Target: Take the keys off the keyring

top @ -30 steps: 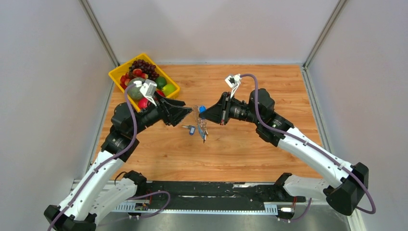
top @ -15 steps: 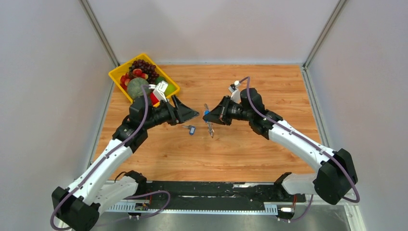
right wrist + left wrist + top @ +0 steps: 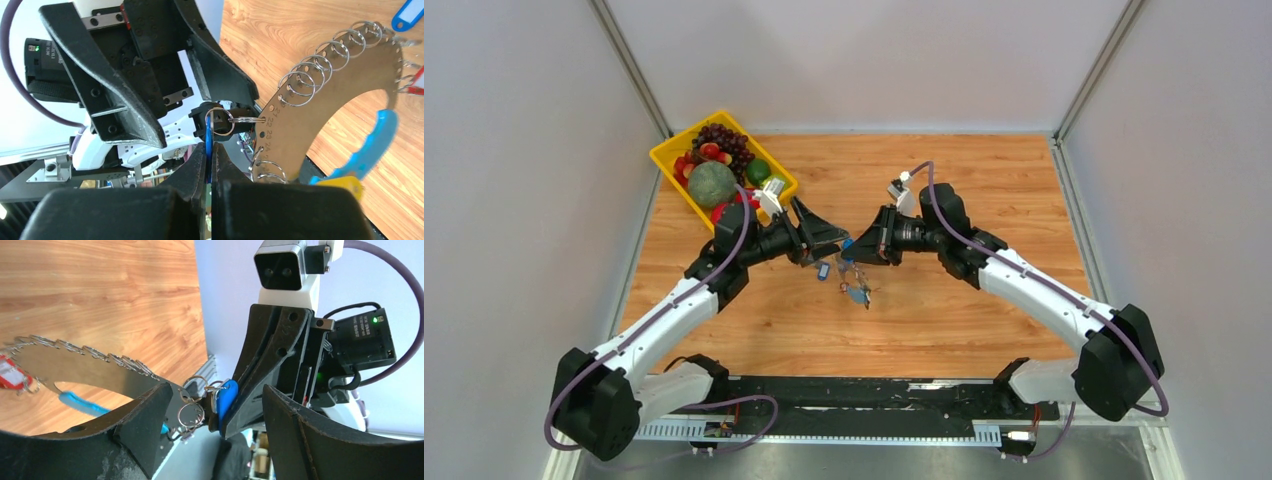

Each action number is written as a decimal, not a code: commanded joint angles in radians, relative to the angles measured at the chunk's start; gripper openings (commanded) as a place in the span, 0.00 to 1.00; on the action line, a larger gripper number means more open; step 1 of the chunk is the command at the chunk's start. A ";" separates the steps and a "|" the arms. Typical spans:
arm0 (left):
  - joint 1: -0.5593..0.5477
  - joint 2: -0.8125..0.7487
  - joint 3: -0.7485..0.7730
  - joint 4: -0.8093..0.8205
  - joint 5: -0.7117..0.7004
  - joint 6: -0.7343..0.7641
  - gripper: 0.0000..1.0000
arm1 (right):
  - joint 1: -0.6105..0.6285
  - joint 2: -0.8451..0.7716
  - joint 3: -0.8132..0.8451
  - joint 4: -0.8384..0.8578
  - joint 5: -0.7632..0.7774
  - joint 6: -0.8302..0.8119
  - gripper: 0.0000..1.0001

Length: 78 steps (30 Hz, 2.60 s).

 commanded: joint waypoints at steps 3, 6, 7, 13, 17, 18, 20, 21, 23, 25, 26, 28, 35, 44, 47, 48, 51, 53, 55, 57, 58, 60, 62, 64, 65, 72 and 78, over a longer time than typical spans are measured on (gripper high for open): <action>-0.020 0.044 -0.057 0.258 0.023 -0.181 0.72 | 0.031 0.018 0.051 0.114 -0.053 -0.018 0.00; -0.031 0.062 -0.064 0.288 0.014 -0.207 0.67 | 0.037 0.019 0.049 0.118 -0.042 -0.026 0.00; -0.034 0.063 -0.072 0.314 0.008 -0.228 0.65 | 0.037 0.017 0.048 0.120 -0.037 -0.029 0.00; -0.038 0.070 -0.099 0.401 -0.006 -0.277 0.31 | 0.038 0.005 0.032 0.128 -0.023 -0.043 0.00; -0.038 0.067 -0.096 0.415 -0.001 -0.259 0.01 | 0.037 -0.003 0.019 0.128 -0.016 -0.049 0.24; -0.038 0.063 -0.089 0.410 -0.001 -0.239 0.00 | 0.037 -0.005 0.015 0.129 -0.018 -0.053 0.28; -0.038 0.053 -0.074 0.387 -0.003 -0.205 0.00 | 0.036 -0.012 0.011 0.128 -0.034 -0.066 0.39; -0.038 0.047 -0.069 0.365 -0.001 -0.192 0.00 | 0.034 -0.017 0.009 0.128 -0.045 -0.067 0.50; -0.036 0.038 -0.054 0.335 0.004 -0.153 0.00 | 0.027 -0.033 -0.003 0.126 -0.068 -0.079 0.68; -0.032 0.029 -0.038 0.295 0.009 -0.110 0.00 | 0.003 -0.056 -0.018 0.113 -0.101 -0.093 0.75; -0.029 0.025 -0.028 0.263 0.012 -0.079 0.00 | -0.012 -0.071 -0.023 0.103 -0.119 -0.106 0.77; -0.020 0.014 -0.015 0.216 0.014 -0.032 0.00 | -0.045 -0.107 -0.032 0.062 -0.142 -0.138 0.78; 0.014 0.018 0.083 0.049 0.100 0.164 0.00 | -0.087 -0.238 -0.013 -0.019 -0.197 -0.389 0.69; 0.014 0.109 0.252 -0.092 0.364 0.265 0.00 | -0.082 -0.428 -0.088 0.015 -0.014 -0.933 0.47; 0.015 0.096 0.266 -0.085 0.379 0.259 0.00 | -0.070 -0.413 -0.086 0.028 -0.040 -0.970 0.44; 0.013 0.090 0.268 -0.083 0.385 0.258 0.00 | -0.061 -0.414 -0.089 0.039 -0.040 -0.977 0.44; 0.013 0.082 0.282 -0.082 0.417 0.257 0.00 | -0.015 -0.439 -0.121 0.108 -0.021 -1.015 0.44; 0.013 0.075 0.285 -0.083 0.423 0.254 0.00 | 0.024 -0.460 -0.147 0.147 0.005 -1.048 0.47; 0.013 0.069 0.284 -0.078 0.423 0.243 0.00 | 0.059 -0.471 -0.168 0.169 0.041 -1.076 0.48; 0.013 0.063 0.283 -0.069 0.424 0.225 0.00 | 0.090 -0.470 -0.181 0.181 0.081 -1.099 0.48; 0.012 0.059 0.284 -0.066 0.423 0.217 0.00 | 0.106 -0.467 -0.183 0.185 0.103 -1.107 0.48; 0.011 0.054 0.281 -0.061 0.420 0.207 0.00 | 0.137 -0.459 -0.187 0.194 0.152 -1.132 0.48; 0.009 0.051 0.281 -0.059 0.417 0.199 0.00 | 0.169 -0.453 -0.191 0.205 0.201 -1.163 0.48; 0.007 0.046 0.279 -0.058 0.414 0.196 0.00 | 0.205 -0.449 -0.201 0.228 0.253 -1.187 0.48; 0.005 0.043 0.278 -0.057 0.410 0.195 0.00 | 0.219 -0.447 -0.205 0.241 0.275 -1.198 0.48; -0.005 0.029 0.271 -0.042 0.380 0.170 0.00 | 0.298 -0.409 -0.204 0.292 0.366 -1.256 0.48; -0.009 0.021 0.261 -0.025 0.363 0.145 0.00 | 0.347 -0.366 -0.186 0.285 0.437 -1.279 0.48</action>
